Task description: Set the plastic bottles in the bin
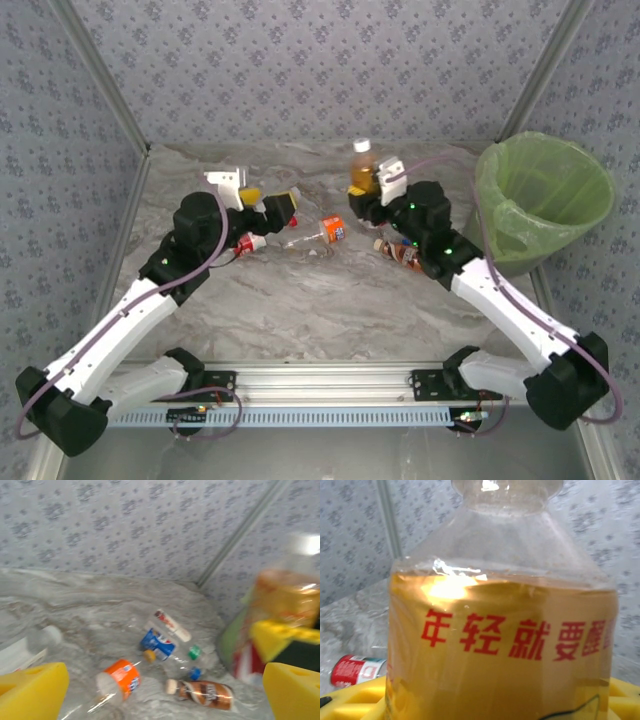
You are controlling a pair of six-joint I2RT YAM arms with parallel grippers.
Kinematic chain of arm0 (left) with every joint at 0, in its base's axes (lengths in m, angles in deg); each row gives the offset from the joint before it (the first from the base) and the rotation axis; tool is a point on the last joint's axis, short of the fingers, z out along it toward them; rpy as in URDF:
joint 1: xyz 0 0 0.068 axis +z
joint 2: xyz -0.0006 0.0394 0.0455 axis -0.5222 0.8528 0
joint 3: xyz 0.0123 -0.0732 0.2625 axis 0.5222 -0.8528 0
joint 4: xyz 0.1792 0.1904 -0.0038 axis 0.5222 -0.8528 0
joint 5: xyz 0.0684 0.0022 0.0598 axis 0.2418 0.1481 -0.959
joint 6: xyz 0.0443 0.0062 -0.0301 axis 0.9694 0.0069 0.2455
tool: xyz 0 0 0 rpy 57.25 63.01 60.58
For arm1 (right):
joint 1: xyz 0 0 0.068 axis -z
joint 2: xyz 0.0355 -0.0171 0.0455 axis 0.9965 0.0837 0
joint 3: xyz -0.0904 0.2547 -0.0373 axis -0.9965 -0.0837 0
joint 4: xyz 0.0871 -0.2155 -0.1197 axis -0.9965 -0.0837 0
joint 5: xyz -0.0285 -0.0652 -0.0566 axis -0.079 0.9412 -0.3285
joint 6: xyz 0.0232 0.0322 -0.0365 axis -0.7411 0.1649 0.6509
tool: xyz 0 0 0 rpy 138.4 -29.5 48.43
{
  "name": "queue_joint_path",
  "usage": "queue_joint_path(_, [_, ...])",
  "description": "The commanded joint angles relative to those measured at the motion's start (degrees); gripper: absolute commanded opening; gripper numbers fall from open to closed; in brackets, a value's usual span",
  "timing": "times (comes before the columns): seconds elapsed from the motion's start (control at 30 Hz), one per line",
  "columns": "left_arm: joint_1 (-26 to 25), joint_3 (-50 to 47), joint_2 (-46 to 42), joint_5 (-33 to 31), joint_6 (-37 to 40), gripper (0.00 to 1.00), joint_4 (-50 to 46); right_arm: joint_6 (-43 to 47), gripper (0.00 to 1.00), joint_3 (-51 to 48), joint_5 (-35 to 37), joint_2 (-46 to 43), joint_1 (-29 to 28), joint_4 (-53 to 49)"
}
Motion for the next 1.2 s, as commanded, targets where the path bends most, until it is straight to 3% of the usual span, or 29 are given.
queue_joint_path(0.0, [0.84,-2.86,-2.68,-6.37,1.10,0.99,1.63,-2.87,0.57,3.29,-1.17,-2.93,4.34,-7.42])
queue_joint_path(0.13, [1.61,-7.47,-4.51,-9.42,-0.50,0.99,5.73,-3.47,0.58,6.15,-2.55,-5.54,10.33,-12.29])
queue_joint_path(0.4, [3.33,-9.32,-4.34,-11.48,-2.56,0.99,3.67,-4.32,0.59,13.07,-4.56,-6.70,23.48,-19.69])
queue_joint_path(0.57, [3.39,-9.38,-2.87,-10.87,-3.02,0.99,2.16,-5.56,0.59,19.11,-4.77,-6.05,31.71,-20.87])
queue_joint_path(0.9, [3.46,-10.01,-2.34,-11.60,-4.12,0.99,0.63,-9.64,0.61,22.32,2.11,-4.86,45.73,-20.82])
queue_joint_path(1.17, [3.49,-11.40,-2.79,-13.30,-4.71,0.99,0.38,-9.65,0.63,23.30,-0.11,-0.80,54.22,-22.16])
